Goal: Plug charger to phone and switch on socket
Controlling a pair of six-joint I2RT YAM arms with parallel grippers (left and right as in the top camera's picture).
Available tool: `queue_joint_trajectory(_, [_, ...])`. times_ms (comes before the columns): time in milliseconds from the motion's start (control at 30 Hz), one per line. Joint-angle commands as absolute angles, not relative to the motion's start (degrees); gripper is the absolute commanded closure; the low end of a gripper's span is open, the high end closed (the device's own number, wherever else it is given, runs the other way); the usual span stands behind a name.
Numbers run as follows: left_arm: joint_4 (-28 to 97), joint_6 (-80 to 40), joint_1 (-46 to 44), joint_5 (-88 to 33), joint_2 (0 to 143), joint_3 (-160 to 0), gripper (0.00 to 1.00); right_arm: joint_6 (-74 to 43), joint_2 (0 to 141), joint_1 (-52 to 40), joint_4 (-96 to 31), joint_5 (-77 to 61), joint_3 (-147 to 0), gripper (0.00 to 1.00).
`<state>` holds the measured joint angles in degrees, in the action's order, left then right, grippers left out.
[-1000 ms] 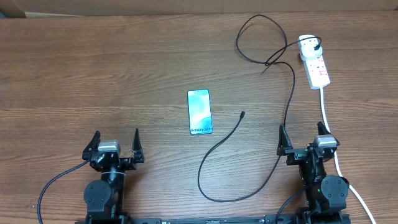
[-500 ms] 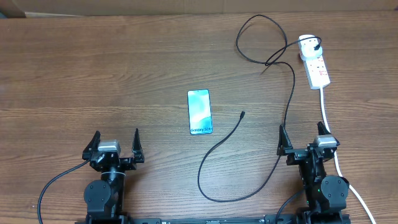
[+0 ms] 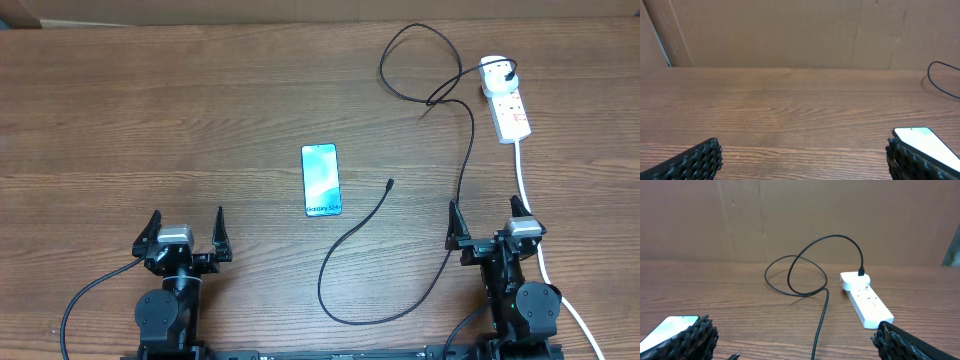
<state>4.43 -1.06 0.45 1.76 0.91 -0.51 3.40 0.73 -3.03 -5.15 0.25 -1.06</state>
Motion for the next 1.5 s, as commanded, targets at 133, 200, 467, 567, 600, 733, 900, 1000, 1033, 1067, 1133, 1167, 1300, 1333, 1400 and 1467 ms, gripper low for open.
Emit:
queue_joint_trajectory(133, [2.90, -15.40, -0.03, -17.10, 0.25, -0.27, 0.01, 3.20, 0.16, -2.81, -4.84, 0.27, -0.45, 0.00])
queue_joint_trajectory(200, [2.20, -26.37, -0.03, -28.67, 0.25, -0.34, 0.00, 3.20, 0.16, -2.81, -4.84, 0.27, -0.45, 0.00])
queue_joint_trajectory(467, [-14.48, -48.77, -0.03, -38.30, 0.25, -0.34, 0.00, 3.20, 0.16, -2.81, -4.84, 0.27, -0.45, 0.00])
queue_joint_trajectory(567, [-31.75, -46.89, -0.01, -36.73, 0.25, -1.15, 0.00, 3.20, 0.16, -2.81, -4.84, 0.27, -0.45, 0.00])
queue_joint_trajectory(600, [-34.17, -46.33, -0.01, -35.05, 0.25, -2.09, 0.00, 3.20, 0.16, -2.81, -4.84, 0.27, -0.45, 0.00])
queue_joint_trajectory(733, [-30.13, -40.77, -0.01, -29.67, 0.58, -10.46, 0.00, 3.20, 0.16, -2.81, -4.84, 0.27, -0.45, 0.00])
queue_joint_trajectory(900, [-0.21, -21.47, -0.01, -29.02, 10.13, -37.45, 0.00, 3.20, 0.16, -2.81, -4.84, 0.27, -0.45, 0.00])
queue_joint_trajectory(1000, [22.83, -19.18, -0.01, -26.85, 20.56, -55.00, 0.00, 3.20, 0.16, -2.81, -4.84, 0.27, -0.45, 0.00])
queue_joint_trajectory(1033, [33.08, -17.93, -0.01, -27.14, 26.55, -63.44, 0.00, 3.20, 0.16, -2.81, -4.84, 0.27, -0.45, 0.00])
queue_joint_trajectory(1067, [37.30, -17.28, -0.01, -27.64, 29.26, -67.16, 0.00, 3.20, 0.16, -2.81, -4.84, 0.27, -0.45, 0.00])
queue_joint_trajectory(1133, [48.45, -16.29, -0.03, -31.75, 37.69, -77.89, 0.00, 3.20, 0.16, -2.81, -4.84, 0.27, -0.45, 0.00])
queue_joint_trajectory(1167, [51.24, -16.32, -0.03, -34.11, 40.29, -80.95, 0.00, 3.20, 0.16, -2.81, -4.84, 0.27, -0.45, 0.00])
queue_joint_trajectory(1300, [55.24, -16.27, -0.03, -43.88, 48.62, -88.55, 0.00, 3.20, 0.16, -2.81, -4.84, 0.27, -0.45, 0.00])
queue_joint_trajectory(1333, [55.37, -16.25, -0.03, -45.08, 50.04, -89.52, 0.00, 3.20, 0.16, -2.81, -4.84, 0.27, -0.45, 0.00])
queue_joint_trajectory(1400, [56.14, -16.29, -0.05, -44.91, 52.73, -91.22, 0.00, 3.20, 0.16, -2.81, -4.84, 0.27, -0.45, 0.00])
queue_joint_trajectory(1467, [58.67, -17.21, -0.08, -41.98, 55.18, -92.90, 0.00, 3.20, 0.16, -2.81, -4.84, 0.27, -0.45, 0.00])
